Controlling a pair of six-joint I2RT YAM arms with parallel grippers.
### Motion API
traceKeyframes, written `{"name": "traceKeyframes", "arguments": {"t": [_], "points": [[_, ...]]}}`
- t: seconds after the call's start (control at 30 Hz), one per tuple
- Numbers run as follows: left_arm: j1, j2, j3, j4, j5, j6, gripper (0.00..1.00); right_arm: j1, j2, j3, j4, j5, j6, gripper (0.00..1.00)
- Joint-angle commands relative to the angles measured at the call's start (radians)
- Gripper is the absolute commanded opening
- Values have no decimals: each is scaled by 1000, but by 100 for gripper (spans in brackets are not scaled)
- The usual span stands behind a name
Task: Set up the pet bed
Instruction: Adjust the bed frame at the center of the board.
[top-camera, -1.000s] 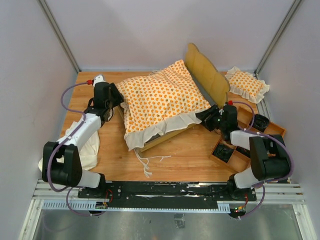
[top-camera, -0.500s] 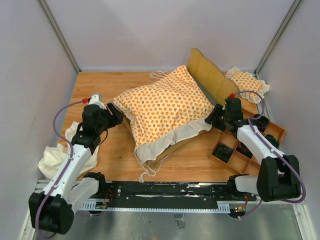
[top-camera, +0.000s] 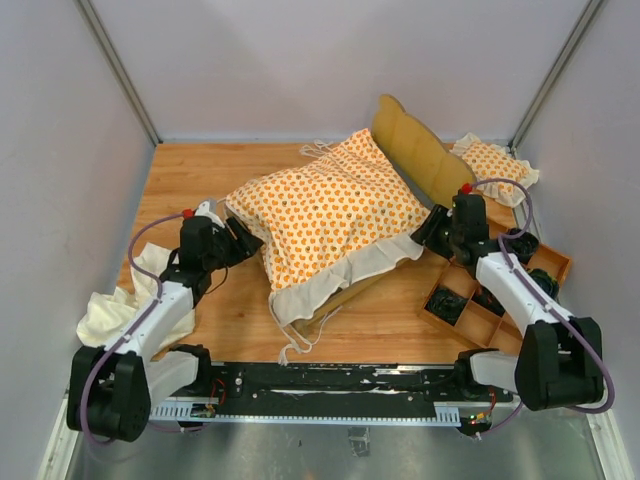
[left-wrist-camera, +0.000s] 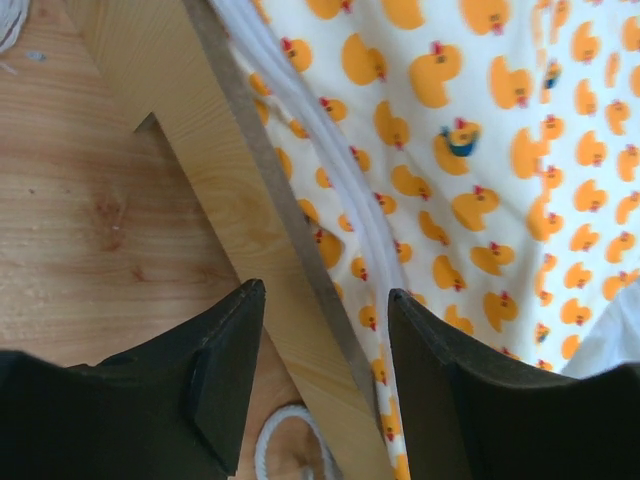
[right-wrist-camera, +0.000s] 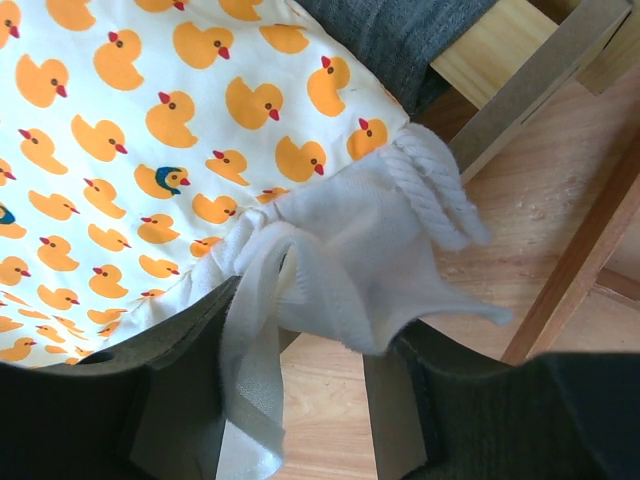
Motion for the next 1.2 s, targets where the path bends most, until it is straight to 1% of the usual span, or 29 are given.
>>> {"name": "traceKeyframes", "arguments": {"t": [0.0, 0.1, 0.17, 0.23, 0.3, 0.43, 0.5, 0.53, 0.6, 0.63, 0.7, 0.8, 0.9, 1.07, 1.17], "points": [[3, 83, 34, 65, -55, -42, 53, 17, -26, -13, 29, 6, -14, 50], [3, 143, 52, 137, -109, -62, 35, 19, -2, -36, 118, 7, 10, 49], [3, 208, 99, 162, -144, -62, 23, 20, 29, -40, 189, -5, 9, 49], [3, 280, 167, 171, -178, -50, 13, 23, 69, -30, 246, -21, -3, 49], [3, 355, 241, 174, -196, -46, 10, 25, 110, -5, 280, -35, -18, 49], [3, 498, 379, 183, -191, -46, 10, 24, 202, 83, 290, -50, -60, 48], [5, 553, 440, 175, -189, -44, 12, 25, 247, 121, 280, -53, -78, 48], [6, 574, 462, 174, -188, -45, 15, 24, 259, 136, 274, -54, -87, 48], [9, 593, 490, 175, -182, -36, 26, 24, 269, 152, 267, -49, -107, 47], [11, 592, 505, 156, -181, -25, 34, 24, 268, 161, 258, -46, -124, 48], [12, 571, 518, 103, -198, 3, 47, 23, 253, 184, 188, -31, -156, 49], [13, 489, 487, 37, -237, 45, 55, 23, 211, 199, 109, -40, -232, 52], [14, 404, 444, -45, -263, 66, 57, 21, 164, 193, 72, -61, -282, 54], [14, 236, 329, -115, -197, 142, 57, 21, 114, 207, 4, -37, -322, 58], [14, 127, 251, -154, -163, 182, 56, 22, 90, 245, -69, -4, -339, 60]]}}
